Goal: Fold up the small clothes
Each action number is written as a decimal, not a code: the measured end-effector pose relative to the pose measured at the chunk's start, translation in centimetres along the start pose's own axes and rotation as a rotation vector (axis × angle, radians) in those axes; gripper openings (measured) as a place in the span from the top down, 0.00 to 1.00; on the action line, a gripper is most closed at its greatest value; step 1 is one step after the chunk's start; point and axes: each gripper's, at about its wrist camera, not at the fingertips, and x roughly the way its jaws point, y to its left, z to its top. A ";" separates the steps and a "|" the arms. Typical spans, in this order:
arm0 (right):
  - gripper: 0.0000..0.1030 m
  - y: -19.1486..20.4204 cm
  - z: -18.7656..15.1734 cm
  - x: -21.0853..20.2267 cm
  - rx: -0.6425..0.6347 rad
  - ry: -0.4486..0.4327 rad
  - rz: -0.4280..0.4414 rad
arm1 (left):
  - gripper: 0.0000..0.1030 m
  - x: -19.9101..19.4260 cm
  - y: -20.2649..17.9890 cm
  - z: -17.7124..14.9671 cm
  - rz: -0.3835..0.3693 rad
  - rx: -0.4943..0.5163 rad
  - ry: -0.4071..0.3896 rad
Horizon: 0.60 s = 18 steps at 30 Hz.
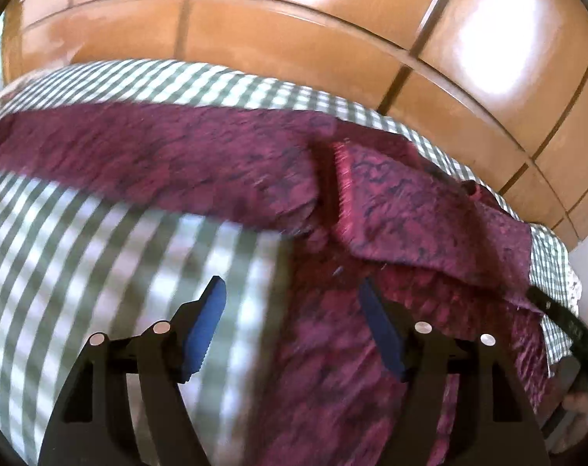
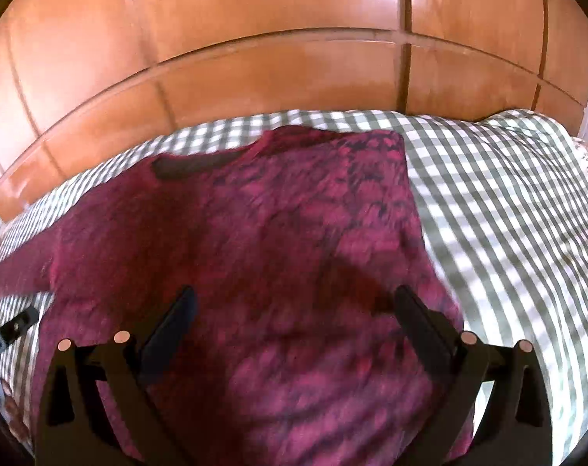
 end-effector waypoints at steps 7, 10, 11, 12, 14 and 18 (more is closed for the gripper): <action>0.02 3.8 -5.7 -0.1 -0.076 0.121 0.040 | 0.33 -3.5 6.4 -2.5 0.031 -0.126 -0.006; 0.02 4.7 -7.4 0.0 -0.096 0.105 0.012 | 0.33 -4.9 10.7 -2.7 0.054 -0.229 -0.024; 0.02 4.8 -7.6 0.0 -0.092 0.099 0.006 | 0.33 -5.5 12.2 -2.6 0.063 -0.265 -0.033; 0.02 4.6 -7.8 -0.1 -0.083 0.097 0.007 | 0.33 -6.0 13.7 -2.4 0.067 -0.302 -0.044; 0.02 4.4 -8.1 0.0 -0.075 0.086 0.014 | 0.33 -7.4 17.2 -1.8 0.086 -0.390 -0.078; 0.02 4.5 -8.3 -0.1 -0.081 0.078 0.005 | 0.33 -9.7 23.3 -0.2 0.116 -0.537 -0.146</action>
